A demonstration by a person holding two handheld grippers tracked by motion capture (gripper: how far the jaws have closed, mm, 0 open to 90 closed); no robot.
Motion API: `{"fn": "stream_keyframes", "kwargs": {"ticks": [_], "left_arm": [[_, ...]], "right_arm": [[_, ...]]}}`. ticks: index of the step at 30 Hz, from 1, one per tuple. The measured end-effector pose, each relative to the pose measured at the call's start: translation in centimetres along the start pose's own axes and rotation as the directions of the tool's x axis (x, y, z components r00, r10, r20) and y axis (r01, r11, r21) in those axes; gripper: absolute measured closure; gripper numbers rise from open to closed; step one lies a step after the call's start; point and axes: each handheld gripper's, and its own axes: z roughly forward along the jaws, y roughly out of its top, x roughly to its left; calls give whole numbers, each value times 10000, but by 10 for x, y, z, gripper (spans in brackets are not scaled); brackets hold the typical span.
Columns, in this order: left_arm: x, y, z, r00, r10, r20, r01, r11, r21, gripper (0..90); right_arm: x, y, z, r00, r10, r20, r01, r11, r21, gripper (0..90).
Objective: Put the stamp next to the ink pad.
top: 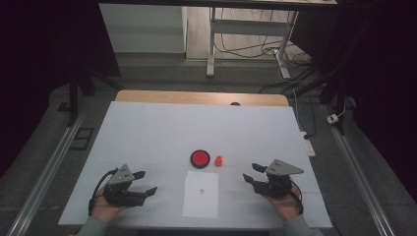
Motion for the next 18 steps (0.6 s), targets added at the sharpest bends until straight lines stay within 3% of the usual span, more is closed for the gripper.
{"fn": "stream_keyframes", "kwargs": {"ticks": [11,15,18], "left_arm": [[0,0,0,10000,-2,-1,2,10000,-8,260],[-1,0,0,10000,8,16,-8,10000,-4,260],[-1,0,1,10000,2,30,-2,10000,5,260]], "right_arm": [[-13,-32,-39,9995,153,277,-150,9998,-106,446],[-19,-38,-43,9987,382,330,-375,9991,-210,446],[-18,-38,-42,9992,289,285,-285,9995,-140,446]]}}
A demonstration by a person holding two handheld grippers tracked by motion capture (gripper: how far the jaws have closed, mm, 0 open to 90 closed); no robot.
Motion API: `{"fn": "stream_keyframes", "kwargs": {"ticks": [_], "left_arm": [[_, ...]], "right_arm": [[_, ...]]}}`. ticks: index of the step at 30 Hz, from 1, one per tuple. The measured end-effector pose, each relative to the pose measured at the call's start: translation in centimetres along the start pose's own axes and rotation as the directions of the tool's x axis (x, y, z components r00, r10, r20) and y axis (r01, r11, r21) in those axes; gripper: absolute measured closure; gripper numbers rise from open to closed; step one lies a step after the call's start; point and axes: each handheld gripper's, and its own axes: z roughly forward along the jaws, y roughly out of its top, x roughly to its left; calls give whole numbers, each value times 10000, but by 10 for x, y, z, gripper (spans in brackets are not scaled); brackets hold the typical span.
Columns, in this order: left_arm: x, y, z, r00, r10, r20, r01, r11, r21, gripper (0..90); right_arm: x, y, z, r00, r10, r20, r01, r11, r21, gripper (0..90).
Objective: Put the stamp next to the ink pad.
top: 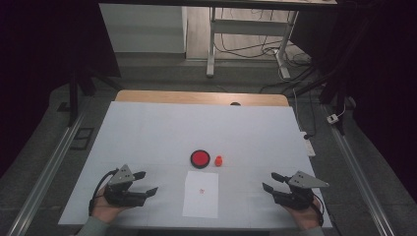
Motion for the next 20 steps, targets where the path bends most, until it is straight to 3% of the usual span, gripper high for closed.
{"fn": "stream_keyframes", "kwargs": {"ticks": [6,20], "left_arm": [[-1,0,1,10000,-33,59,33,10000,3,258],[-1,0,1,10000,-65,74,65,10000,29,256]], "right_arm": [[6,5,9,9994,-350,-80,352,9992,172,446],[6,6,9,9994,-337,-50,338,9993,126,446]]}}
